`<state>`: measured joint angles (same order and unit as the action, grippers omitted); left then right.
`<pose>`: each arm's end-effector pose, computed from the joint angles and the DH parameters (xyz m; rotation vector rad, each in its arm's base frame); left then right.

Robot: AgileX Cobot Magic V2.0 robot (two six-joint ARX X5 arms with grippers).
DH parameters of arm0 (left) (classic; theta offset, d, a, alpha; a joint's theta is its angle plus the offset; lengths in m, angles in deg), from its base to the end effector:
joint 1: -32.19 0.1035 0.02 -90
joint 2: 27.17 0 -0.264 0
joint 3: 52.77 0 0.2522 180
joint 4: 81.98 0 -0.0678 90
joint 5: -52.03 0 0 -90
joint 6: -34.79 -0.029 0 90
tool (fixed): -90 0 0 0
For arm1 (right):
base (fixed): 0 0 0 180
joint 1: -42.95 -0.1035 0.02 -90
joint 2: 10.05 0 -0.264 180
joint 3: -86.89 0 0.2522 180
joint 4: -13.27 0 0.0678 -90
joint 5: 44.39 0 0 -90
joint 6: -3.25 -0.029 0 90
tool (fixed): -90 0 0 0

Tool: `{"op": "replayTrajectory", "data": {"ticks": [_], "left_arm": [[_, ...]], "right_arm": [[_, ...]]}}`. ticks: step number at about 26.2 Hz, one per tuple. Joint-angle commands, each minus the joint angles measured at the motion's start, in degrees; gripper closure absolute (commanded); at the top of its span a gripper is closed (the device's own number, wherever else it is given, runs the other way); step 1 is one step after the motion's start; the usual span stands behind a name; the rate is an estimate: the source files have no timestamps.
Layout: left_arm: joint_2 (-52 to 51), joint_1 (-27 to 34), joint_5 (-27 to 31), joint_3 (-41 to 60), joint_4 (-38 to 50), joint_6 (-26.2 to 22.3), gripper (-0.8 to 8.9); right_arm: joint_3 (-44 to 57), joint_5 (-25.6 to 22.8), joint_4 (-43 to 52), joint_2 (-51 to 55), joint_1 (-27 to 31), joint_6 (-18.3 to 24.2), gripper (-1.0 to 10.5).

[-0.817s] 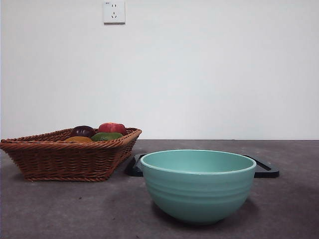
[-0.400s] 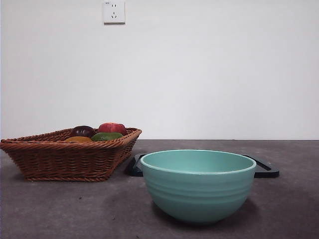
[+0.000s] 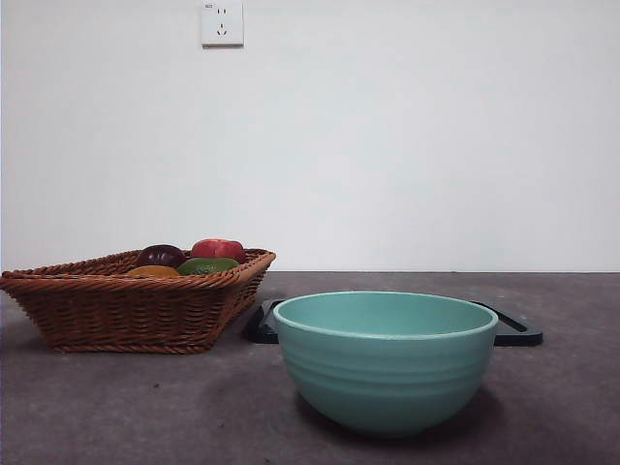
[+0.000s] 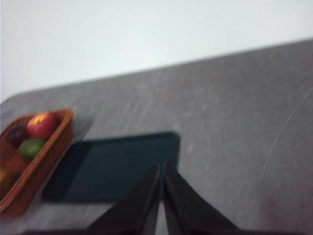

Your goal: Pick up the wifruite, put it on the bowl, pick up the plate, put it on desk

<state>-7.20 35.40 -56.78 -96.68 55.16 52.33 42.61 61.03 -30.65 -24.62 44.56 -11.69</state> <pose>0.0929 -0.0042 0.2651 -0.3648 0.3645 -0.2183 0.0765 0.0056 0.2714 0.2950 0.2760 0.2065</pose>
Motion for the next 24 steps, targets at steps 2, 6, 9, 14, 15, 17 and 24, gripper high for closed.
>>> {"op": "replayTrajectory", "data": {"ticks": [2, 6, 9, 14, 15, 17, 24], "left_arm": [[5.6, -0.9, -3.8, -6.6, -3.9, -6.2, 8.03], [11.1, -3.2, -5.5, -12.6, -9.7, -9.6, 8.03], [14.4, -5.9, -5.9, -16.6, -13.4, -10.9, 8.03], [20.4, -13.5, -5.9, -26.1, -22.4, -12.8, 8.03], [21.4, -14.9, -5.9, -27.8, -24.2, -12.9, 8.03], [22.8, -17.4, -5.9, -30.5, -27.0, -13.1, 8.03], [24.0, -22.6, -7.6, -32.4, -31.5, -14.1, 8.04]], "right_arm": [[-7.2, 4.0, -6.2, -7.1, 0.0, 4.0, 9.4], [-14.5, 7.2, -12.6, -14.3, -1.3, 7.0, 9.4], [-19.0, 9.1, -15.9, -18.5, -3.3, 8.2, 9.4], [-27.3, 11.3, -23.7, -25.8, -11.1, 10.0, 9.4], [-28.7, 11.6, -25.5, -26.8, -12.9, 10.8, 9.4], [-30.8, 11.6, -28.7, -28.2, -16.2, 11.9, 9.4], [-32.3, 11.6, -34.7, -29.2, -24.0, 14.4, 9.4]]}}
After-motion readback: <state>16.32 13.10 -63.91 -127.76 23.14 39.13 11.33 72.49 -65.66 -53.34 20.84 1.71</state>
